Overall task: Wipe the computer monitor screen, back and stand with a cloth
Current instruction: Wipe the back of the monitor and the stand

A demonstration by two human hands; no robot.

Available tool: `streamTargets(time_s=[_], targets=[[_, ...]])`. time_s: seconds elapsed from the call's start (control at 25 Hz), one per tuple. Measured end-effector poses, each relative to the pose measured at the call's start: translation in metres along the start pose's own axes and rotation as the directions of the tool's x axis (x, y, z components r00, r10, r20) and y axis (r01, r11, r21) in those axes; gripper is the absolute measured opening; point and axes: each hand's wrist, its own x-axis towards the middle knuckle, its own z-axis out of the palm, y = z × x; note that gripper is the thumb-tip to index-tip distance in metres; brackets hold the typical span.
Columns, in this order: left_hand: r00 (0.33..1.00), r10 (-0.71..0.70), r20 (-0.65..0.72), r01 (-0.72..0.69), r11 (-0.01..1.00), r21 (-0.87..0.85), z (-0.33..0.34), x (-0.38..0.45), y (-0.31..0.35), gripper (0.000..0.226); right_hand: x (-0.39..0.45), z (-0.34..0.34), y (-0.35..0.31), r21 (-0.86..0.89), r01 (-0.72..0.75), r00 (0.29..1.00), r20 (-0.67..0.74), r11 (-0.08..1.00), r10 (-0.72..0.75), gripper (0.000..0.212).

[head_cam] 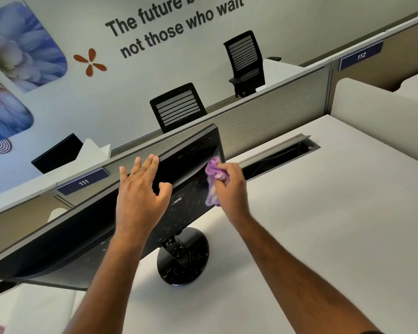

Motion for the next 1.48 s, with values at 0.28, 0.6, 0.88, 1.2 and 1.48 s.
streamTargets(time_s=[0.28,0.6,0.88,1.2,1.48], targets=[[1.0,-0.015,-0.021,0.015,1.0,-0.007,0.001,-0.004,-0.002,0.066,0.001,0.006,0.005,0.024,-0.063,0.997,-0.044,0.998,0.064,0.024],[1.0,-0.005,-0.022,0.005,1.0,-0.012,0.002,-0.003,-0.002,0.062,0.034,-0.016,0.017,-0.053,-0.098,0.994,0.034,0.994,0.1,0.019],[0.998,-0.01,-0.054,0.009,1.0,-0.011,0.005,-0.006,-0.001,0.064,-0.01,0.004,0.02,-0.048,-0.022,0.999,0.049,0.999,0.025,0.018],[0.997,-0.004,-0.081,0.001,0.999,-0.04,0.005,-0.008,-0.002,0.062,0.033,-0.008,0.033,-0.127,-0.072,0.997,0.018,0.989,0.075,0.009],[0.996,-0.005,-0.095,0.002,0.999,-0.034,0.008,-0.007,-0.003,0.063,0.003,0.006,0.044,-0.099,-0.056,0.998,0.037,0.994,0.06,0.017]])
